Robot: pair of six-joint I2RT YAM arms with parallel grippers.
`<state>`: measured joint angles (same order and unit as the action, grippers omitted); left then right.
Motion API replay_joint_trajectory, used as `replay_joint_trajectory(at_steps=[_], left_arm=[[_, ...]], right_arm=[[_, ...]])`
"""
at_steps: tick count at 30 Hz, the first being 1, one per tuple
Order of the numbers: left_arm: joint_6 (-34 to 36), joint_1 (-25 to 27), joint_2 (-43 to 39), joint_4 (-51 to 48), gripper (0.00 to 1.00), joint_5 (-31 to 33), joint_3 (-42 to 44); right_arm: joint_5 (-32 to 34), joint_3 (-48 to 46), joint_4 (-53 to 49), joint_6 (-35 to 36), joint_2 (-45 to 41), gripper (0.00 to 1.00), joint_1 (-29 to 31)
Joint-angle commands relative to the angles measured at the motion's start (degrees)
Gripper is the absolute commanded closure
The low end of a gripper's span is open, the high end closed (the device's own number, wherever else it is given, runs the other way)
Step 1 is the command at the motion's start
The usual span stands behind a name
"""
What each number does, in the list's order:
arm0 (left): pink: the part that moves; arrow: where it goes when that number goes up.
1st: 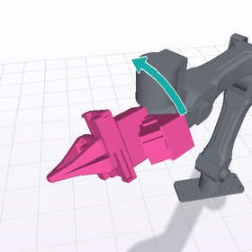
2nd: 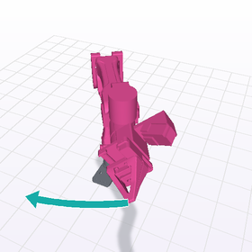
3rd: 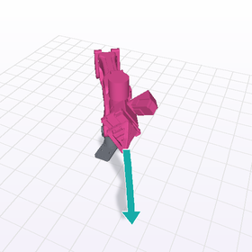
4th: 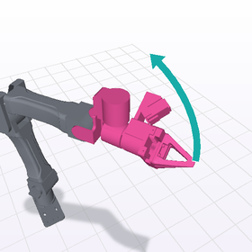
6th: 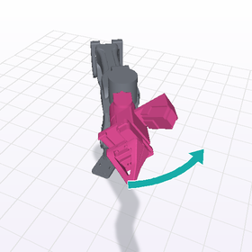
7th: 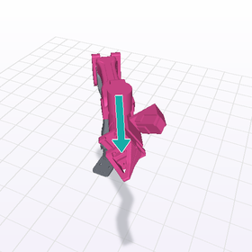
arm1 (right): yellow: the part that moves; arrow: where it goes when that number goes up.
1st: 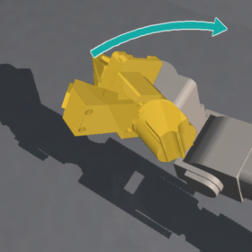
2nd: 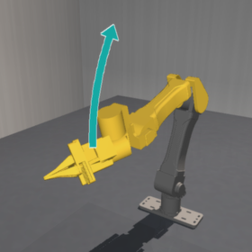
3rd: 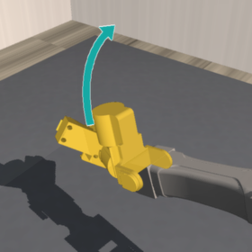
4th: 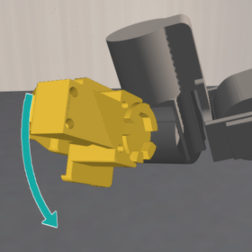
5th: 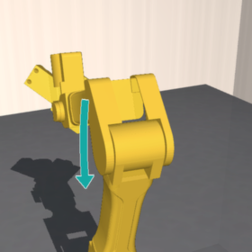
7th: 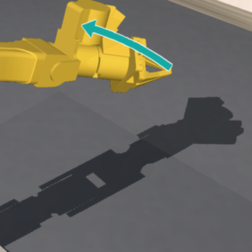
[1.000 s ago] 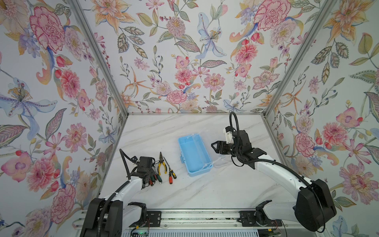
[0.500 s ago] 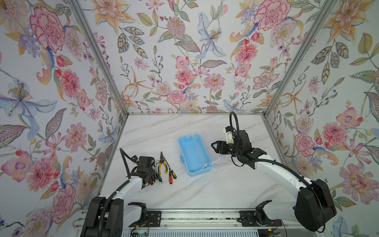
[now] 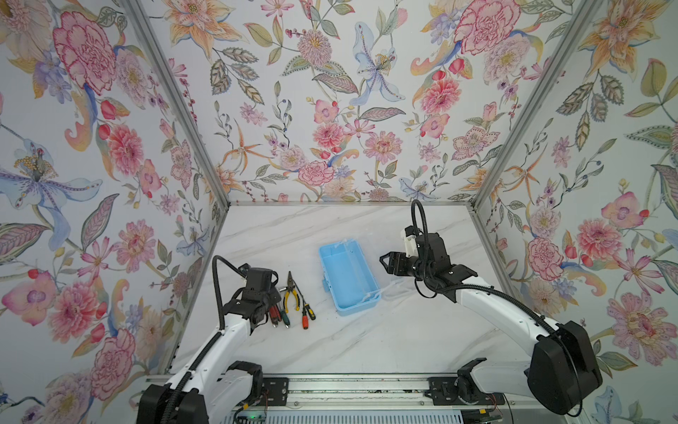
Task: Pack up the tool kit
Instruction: 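Carry the red-handled ratchet into the blue box with the left gripper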
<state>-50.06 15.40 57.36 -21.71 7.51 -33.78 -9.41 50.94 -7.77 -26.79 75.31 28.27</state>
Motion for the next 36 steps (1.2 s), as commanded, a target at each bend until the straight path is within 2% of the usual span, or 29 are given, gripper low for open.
replay_joint_trajectory(at_steps=[1, 4, 6, 10, 14, 21, 31, 36], left_arm=[[-6.2, 8.4, 3.0, 7.3, 1.00, -1.5, -6.3], [-10.7, 16.1, 11.3, 18.0, 1.00, -2.8, -10.6], [-10.7, 19.8, 17.5, 22.2, 1.00, -2.7, -14.9], [-10.1, 21.7, 28.8, 27.8, 1.00, -5.9, -21.5], [-10.8, 22.4, 37.4, 29.2, 1.00, -7.0, -25.2], [-15.3, 22.7, 39.7, 30.8, 1.00, -4.1, -20.8], [-18.0, 23.2, 44.3, 33.9, 1.00, -6.4, -20.1], [-17.5, 23.3, 46.2, 33.7, 0.94, -6.8, -20.5]], right_arm=[[2.1, 1.5, -1.2, 0.4, -1.7, 0.27, -0.1], [2.1, 1.6, -1.7, 0.1, -1.7, 0.27, -0.1], [2.1, 1.6, -2.2, -0.1, -2.1, 0.27, -0.1], [2.8, 1.6, -3.6, 0.3, -3.6, 0.27, -0.2], [3.4, 2.0, -5.0, 0.8, -4.7, 0.27, -0.2], [3.3, 2.0, -5.4, 0.7, -4.9, 0.27, -0.1], [3.5, 2.3, -5.5, 0.5, -4.0, 0.27, 0.9], [3.7, 2.8, -5.8, 0.4, -3.6, 0.27, 1.6]])
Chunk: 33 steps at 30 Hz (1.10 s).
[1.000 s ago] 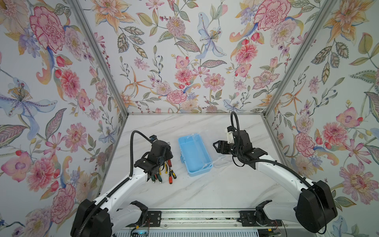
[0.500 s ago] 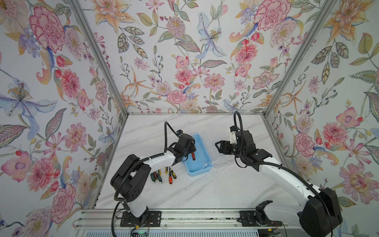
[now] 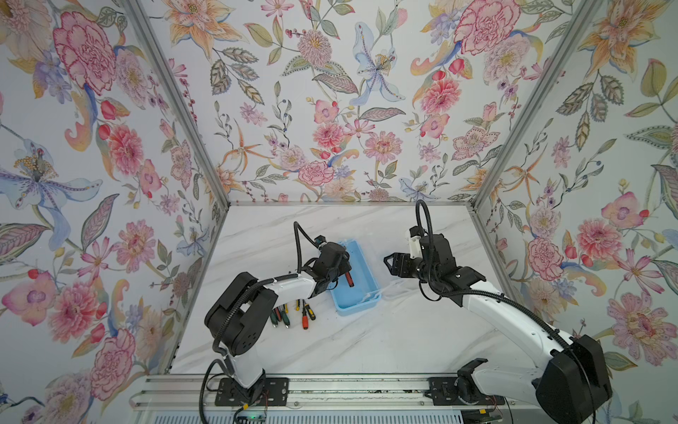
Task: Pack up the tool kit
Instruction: 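Carry the red-handled ratchet into the blue box with the left gripper, then open the left gripper and draw back while the right reaches toward the tools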
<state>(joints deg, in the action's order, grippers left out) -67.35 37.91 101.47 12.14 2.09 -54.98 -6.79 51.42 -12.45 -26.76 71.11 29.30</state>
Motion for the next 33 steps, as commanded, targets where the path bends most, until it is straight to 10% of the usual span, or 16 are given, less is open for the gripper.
replay_joint_trajectory(at_steps=[1, 12, 19, 33], left_arm=[[-0.2, 0.8, 2.6, 0.0, 0.94, -1.7, 0.7], [-2.7, 0.0, 7.8, 5.6, 0.95, -7.1, 2.3], [1.3, 0.0, 6.2, 1.7, 0.66, -6.7, -1.0], [12.2, -0.9, -9.9, -7.9, 0.57, -2.6, -3.8]], right_arm=[[1.2, 2.5, -1.2, 0.3, 0.8, 0.27, 0.8], [3.0, 5.9, -3.0, 0.4, 3.7, 0.28, 4.1], [6.0, 8.9, -5.4, 0.7, 4.1, 0.27, 7.5], [12.1, 17.4, -10.7, 2.8, 6.9, 0.29, 14.4]])
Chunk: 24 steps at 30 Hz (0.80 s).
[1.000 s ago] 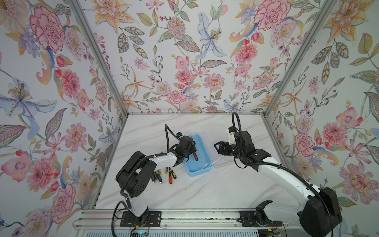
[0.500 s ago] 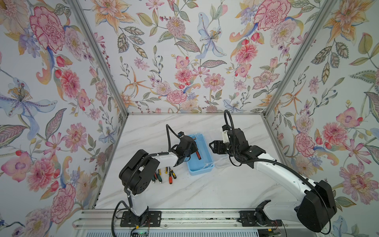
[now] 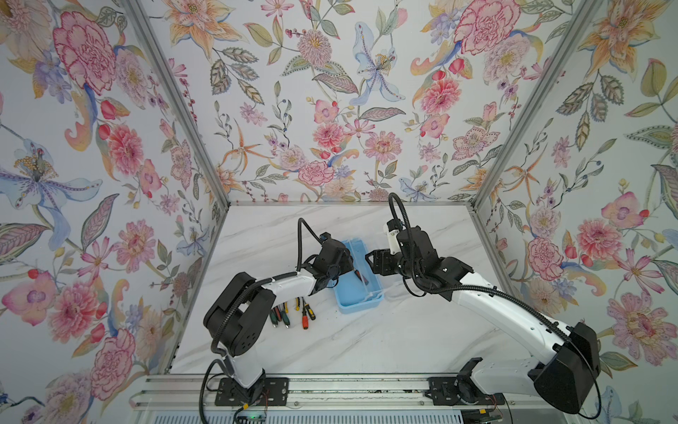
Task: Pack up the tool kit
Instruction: 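Open the left gripper and draw back while the right reaches toward the tools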
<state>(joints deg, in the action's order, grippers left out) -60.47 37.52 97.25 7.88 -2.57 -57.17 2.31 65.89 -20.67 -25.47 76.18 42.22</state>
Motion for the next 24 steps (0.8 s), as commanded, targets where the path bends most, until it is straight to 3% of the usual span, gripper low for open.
replay_joint_trajectory(at_steps=[1, 5, 13, 19, 24], left_arm=[[6.6, -0.5, -7.2, -4.5, 0.55, 3.5, -0.5], [7.8, -1.8, -18.3, -7.2, 0.53, 8.7, 6.7], [2.6, -9.9, -40.3, -13.0, 0.51, 10.1, 26.6], [0.6, -13.7, -48.8, -22.1, 0.51, 14.3, 32.6], [1.0, -21.8, -52.8, -25.3, 0.51, 11.8, 37.6]], right_arm=[[3.8, 4.4, -3.1, 1.9, 3.1, 0.32, 2.5], [5.6, 10.9, -5.9, 3.5, 9.9, 0.38, 5.8], [-2.7, 25.9, -7.9, 6.0, 26.8, 0.59, 11.8], [-7.3, 35.6, -10.3, 5.9, 38.4, 0.61, 16.7], [-12.3, 39.6, -10.5, 5.6, 45.0, 0.57, 18.9]])
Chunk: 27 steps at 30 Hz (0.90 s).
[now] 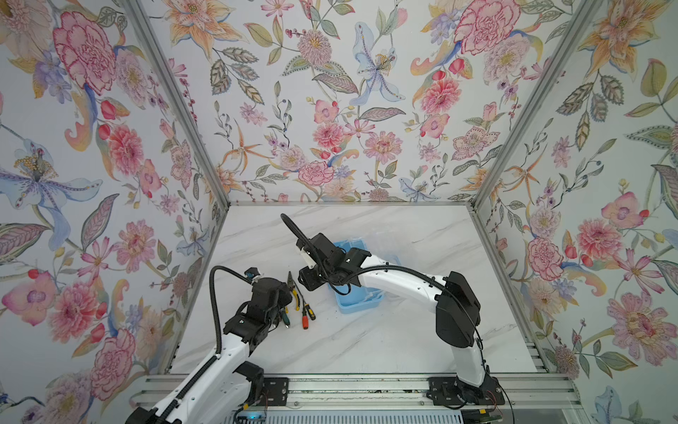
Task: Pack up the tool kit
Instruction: 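Open the left gripper and draw back while the right reaches toward the tools, then close the right gripper on a green-handled ratchet wrench among the tools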
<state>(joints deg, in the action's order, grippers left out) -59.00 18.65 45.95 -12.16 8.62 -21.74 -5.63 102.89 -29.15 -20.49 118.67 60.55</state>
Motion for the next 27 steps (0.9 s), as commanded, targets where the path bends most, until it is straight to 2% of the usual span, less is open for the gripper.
replay_joint_trajectory(at_steps=[1, 5, 11, 15, 20, 27], left_arm=[[-0.3, -4.0, -2.0, -6.0, 0.51, 0.8, 2.5], [-0.1, -8.0, -5.3, -7.6, 0.51, -0.2, 4.1], [-2.4, -9.3, -14.3, -5.2, 0.46, -3.4, 9.2], [-5.5, -9.3, -21.0, -9.7, 0.47, -1.2, 10.5], [-6.1, -9.3, -31.1, -13.2, 0.47, 0.4, 10.9], [-6.0, -9.4, -29.9, -13.5, 0.48, -1.3, 10.9]], right_arm=[[-5.1, 3.4, -2.0, 0.5, 3.7, 0.57, 0.9], [-8.5, 5.9, -0.5, -0.1, 7.6, 0.57, 1.9], [-12.5, 12.4, -0.4, -0.7, 13.6, 0.58, 2.4], [-12.9, 16.7, -0.8, -1.2, 17.3, 0.61, 2.1], [-13.5, 22.2, -2.0, -1.4, 22.0, 0.69, 2.1], [-11.6, 27.0, -3.6, -1.1, 26.7, 0.69, 2.0]])
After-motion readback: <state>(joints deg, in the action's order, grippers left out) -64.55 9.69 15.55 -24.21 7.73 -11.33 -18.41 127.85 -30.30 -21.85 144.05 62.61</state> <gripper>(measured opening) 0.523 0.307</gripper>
